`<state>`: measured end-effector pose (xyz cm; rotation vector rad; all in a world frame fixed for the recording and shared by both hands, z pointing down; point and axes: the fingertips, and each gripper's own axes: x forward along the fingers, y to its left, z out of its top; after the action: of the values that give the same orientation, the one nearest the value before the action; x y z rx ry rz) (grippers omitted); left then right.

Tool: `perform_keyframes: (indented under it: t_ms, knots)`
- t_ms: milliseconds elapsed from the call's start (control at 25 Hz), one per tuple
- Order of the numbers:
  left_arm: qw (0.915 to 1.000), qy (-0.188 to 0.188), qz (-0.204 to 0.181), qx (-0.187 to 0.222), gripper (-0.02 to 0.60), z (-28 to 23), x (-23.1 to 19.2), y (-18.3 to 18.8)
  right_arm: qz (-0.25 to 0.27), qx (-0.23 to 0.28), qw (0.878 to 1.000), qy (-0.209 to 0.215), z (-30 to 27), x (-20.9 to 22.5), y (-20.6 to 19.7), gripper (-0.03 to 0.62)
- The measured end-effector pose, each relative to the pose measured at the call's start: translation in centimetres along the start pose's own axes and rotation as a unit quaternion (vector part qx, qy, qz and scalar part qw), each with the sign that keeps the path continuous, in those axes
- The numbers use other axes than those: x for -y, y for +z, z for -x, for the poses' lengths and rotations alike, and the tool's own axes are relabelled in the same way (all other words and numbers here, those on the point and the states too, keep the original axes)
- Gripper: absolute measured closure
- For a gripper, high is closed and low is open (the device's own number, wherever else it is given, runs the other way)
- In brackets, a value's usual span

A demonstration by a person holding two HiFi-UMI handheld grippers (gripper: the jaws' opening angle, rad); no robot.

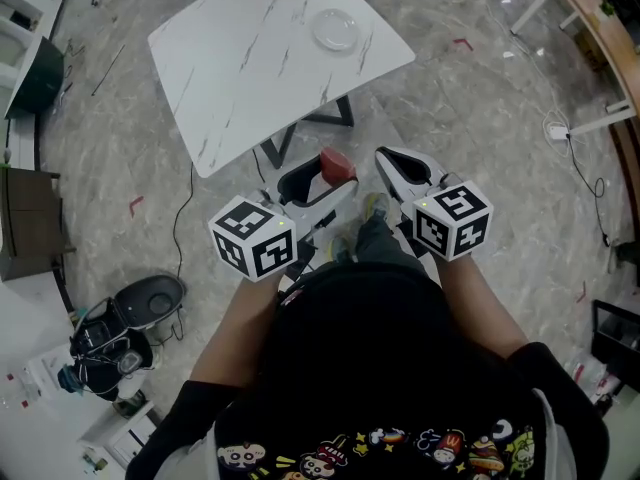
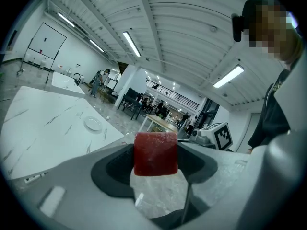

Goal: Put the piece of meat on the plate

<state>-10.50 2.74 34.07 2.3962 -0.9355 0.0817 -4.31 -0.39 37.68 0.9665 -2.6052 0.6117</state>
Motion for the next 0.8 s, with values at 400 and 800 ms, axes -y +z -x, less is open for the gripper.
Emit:
perform_keyframes:
  t_ms: [400,800]
  knots:
    - [0.9996,0.019,0.012,-0.018,0.301,-7.1,-2.2,2.3,-0.017,-0.008,1.000,0.019,-1.8,7.2,2.0,0.569]
    - [0.9974,0.061,0.014,-0.035,0.301,-13.8,-5.5,4.0,-0.019,-0.015,0.998,0.051,-4.0,14.6,4.0,0.569]
